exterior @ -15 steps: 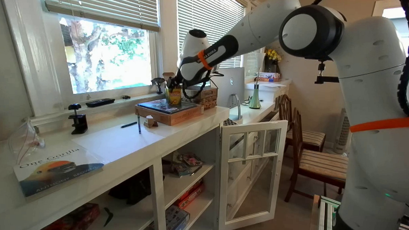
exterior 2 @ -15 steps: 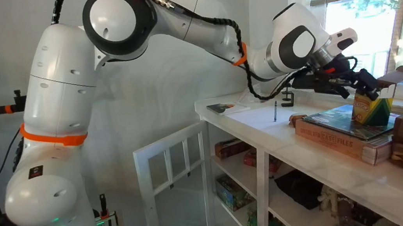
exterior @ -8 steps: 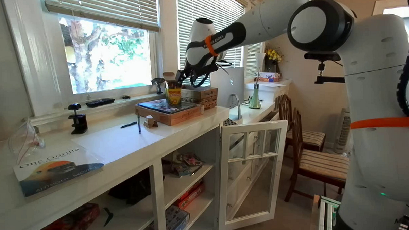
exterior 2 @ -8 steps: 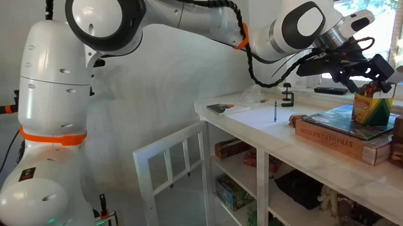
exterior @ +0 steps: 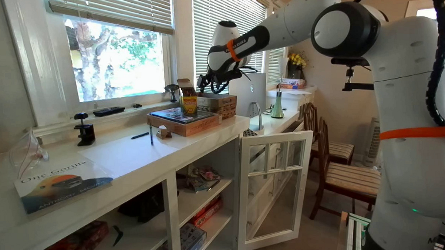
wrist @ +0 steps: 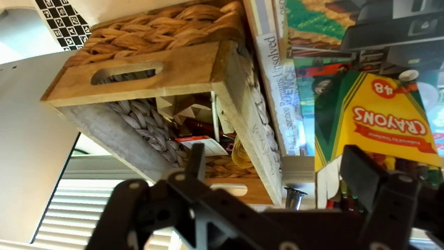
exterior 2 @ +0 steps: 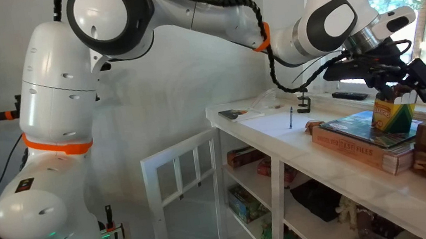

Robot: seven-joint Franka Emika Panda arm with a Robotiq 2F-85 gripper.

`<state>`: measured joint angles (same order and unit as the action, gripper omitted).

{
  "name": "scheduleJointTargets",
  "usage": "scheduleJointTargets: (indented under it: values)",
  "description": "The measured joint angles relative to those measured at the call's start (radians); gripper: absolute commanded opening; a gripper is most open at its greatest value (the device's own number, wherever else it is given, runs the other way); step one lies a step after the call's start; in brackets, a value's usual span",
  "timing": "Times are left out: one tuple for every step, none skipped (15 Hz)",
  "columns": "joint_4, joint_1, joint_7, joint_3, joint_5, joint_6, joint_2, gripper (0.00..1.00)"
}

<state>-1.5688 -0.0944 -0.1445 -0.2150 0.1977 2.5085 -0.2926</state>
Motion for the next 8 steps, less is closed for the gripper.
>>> scheduleJointTargets:
  values:
    - [0.001, -0.002, -0.012, 0.000, -0.010, 0.001, -0.002, 1.00]
    - [0.001, -0.003, -0.019, 0.001, -0.024, 0.003, -0.004, 1.00]
    - [0.003, -0.004, -0.028, 0.003, -0.039, 0.003, -0.006, 1.00]
    - [0.006, -0.006, -0.033, 0.006, -0.058, 0.003, -0.009, 1.00]
    - [0.011, -0.009, -0.034, 0.009, -0.078, 0.005, -0.014, 1.00]
    - [0.016, -0.011, -0.034, 0.012, -0.099, 0.009, -0.020, 0.99]
    - [0.021, -0.014, -0.034, 0.016, -0.119, 0.015, -0.027, 0.97]
    - [0.026, -0.017, -0.034, 0.019, -0.137, 0.020, -0.033, 0.97]
